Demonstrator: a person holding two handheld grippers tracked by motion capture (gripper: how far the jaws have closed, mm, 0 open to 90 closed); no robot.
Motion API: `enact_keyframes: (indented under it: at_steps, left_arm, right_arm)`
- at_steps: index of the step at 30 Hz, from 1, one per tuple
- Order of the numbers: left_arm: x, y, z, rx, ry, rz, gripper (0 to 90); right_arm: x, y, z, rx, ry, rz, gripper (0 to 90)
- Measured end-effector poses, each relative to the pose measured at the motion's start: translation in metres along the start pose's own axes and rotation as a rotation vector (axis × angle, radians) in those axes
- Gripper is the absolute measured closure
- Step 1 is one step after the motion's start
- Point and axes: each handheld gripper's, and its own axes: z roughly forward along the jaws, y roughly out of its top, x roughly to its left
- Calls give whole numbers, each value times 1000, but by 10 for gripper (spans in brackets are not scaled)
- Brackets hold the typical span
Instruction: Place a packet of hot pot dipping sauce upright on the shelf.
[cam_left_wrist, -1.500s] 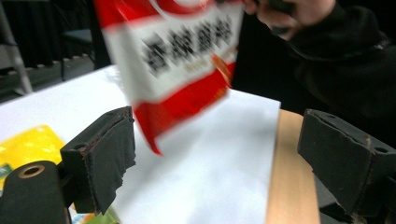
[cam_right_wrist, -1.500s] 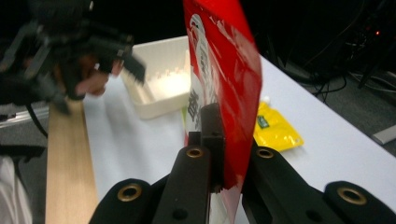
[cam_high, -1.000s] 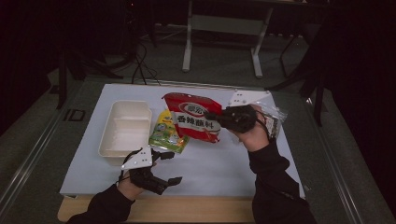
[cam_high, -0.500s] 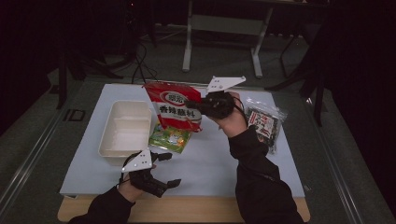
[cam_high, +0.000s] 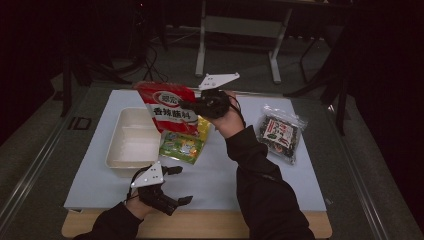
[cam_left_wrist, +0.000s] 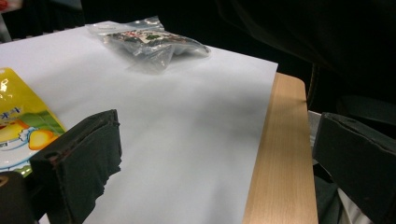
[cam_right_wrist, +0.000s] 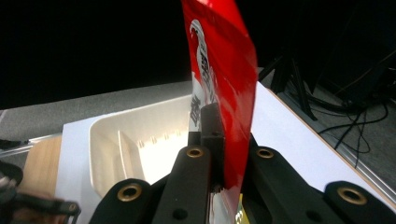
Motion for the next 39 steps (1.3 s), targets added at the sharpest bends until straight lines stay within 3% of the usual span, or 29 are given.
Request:
enact_keyframes:
  at_steps: [24, 34, 39]
  left_arm:
    - [-3, -14, -13, 10, 31, 20, 19]
    - [-4, -17, -20, 1, 48, 10, 19]
    - [-3, -17, -23, -1, 55, 8, 19]
  right_arm:
    - [0, 30, 67, -47, 43, -19, 900]
    - [-4, 28, 96, -66, 54, 11, 900]
    - [-8, 22, 111, -76, 35, 29, 900]
